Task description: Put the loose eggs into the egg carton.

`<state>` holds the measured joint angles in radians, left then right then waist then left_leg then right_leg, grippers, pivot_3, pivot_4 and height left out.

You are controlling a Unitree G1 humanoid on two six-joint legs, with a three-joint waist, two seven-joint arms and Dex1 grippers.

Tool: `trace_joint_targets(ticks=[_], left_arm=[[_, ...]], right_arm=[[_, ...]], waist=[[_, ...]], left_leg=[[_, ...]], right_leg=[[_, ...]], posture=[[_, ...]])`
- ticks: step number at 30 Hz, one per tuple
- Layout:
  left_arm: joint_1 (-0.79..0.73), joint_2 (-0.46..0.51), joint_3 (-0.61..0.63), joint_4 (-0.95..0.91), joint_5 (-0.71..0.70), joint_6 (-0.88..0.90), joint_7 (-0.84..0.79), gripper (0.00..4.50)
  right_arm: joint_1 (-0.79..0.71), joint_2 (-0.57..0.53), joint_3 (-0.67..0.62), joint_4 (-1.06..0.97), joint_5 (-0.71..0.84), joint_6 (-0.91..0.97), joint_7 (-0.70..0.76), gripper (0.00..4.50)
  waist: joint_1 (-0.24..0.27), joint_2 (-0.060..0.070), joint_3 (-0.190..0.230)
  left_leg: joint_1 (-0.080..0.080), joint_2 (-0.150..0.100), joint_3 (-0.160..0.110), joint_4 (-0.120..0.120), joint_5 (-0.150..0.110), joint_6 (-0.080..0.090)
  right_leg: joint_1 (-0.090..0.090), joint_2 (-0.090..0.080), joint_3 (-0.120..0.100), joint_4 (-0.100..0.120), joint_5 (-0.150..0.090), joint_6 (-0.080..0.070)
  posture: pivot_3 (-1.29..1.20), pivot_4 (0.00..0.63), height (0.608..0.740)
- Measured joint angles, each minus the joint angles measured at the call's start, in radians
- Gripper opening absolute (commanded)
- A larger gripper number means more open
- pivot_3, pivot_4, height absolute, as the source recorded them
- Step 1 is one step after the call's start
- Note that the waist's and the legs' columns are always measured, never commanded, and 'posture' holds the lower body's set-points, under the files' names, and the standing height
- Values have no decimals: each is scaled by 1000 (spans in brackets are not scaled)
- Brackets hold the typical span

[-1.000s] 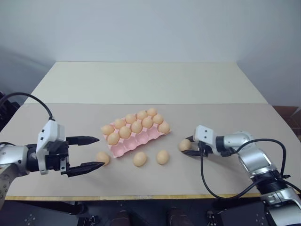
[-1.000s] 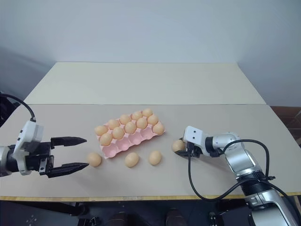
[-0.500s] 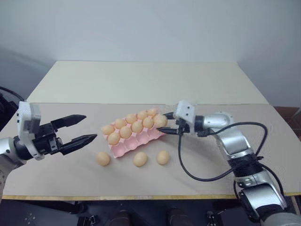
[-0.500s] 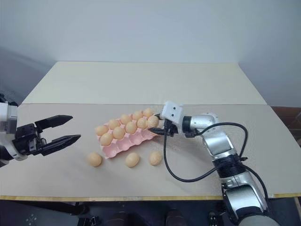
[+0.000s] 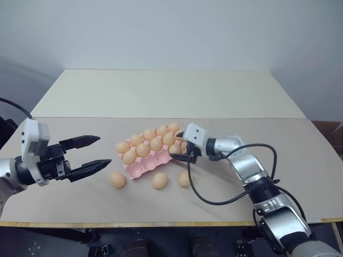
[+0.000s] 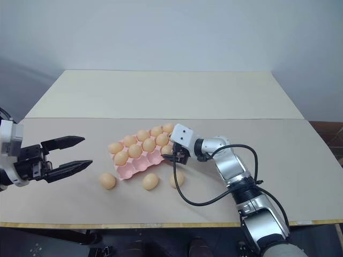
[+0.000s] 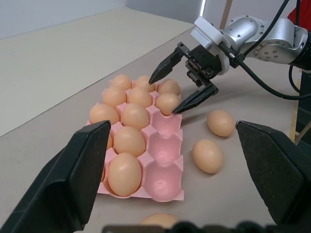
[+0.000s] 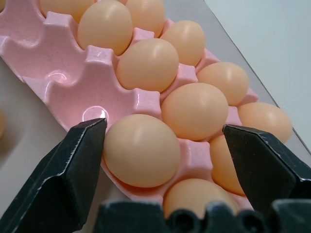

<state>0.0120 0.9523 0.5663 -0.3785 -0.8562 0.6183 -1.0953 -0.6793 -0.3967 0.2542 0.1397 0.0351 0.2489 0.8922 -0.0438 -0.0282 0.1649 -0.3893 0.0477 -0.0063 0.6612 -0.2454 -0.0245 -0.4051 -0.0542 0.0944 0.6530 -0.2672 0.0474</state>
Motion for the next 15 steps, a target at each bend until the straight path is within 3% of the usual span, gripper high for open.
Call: trace_joint_targets(ticks=[3, 11, 15], left_arm=[[1, 10, -9, 3, 15, -11, -31, 4500], [1, 41, -36, 132, 86, -119, -202, 4500], [51, 48, -34, 157, 105, -121, -251, 4500]], right_arm=[[45, -59, -72, -93, 76, 17, 40, 4462], [351, -382, -286, -417, 376, 125, 300, 4462], [461, -496, -374, -487, 484, 159, 402, 4462]], waist=[[2, 0, 0], [-3, 0, 0], [-7, 0, 0]], left_leg=[[0, 0, 0, 0, 0, 0], [0, 0, 0, -1, 0, 0], [2, 1, 1, -1, 0, 0]], right_leg=[[0, 0, 0, -1, 0, 0], [2, 0, 0, -3, 0, 0], [2, 0, 1, -3, 0, 0]], posture=[[0, 150, 740], [0, 150, 740], [0, 150, 740]])
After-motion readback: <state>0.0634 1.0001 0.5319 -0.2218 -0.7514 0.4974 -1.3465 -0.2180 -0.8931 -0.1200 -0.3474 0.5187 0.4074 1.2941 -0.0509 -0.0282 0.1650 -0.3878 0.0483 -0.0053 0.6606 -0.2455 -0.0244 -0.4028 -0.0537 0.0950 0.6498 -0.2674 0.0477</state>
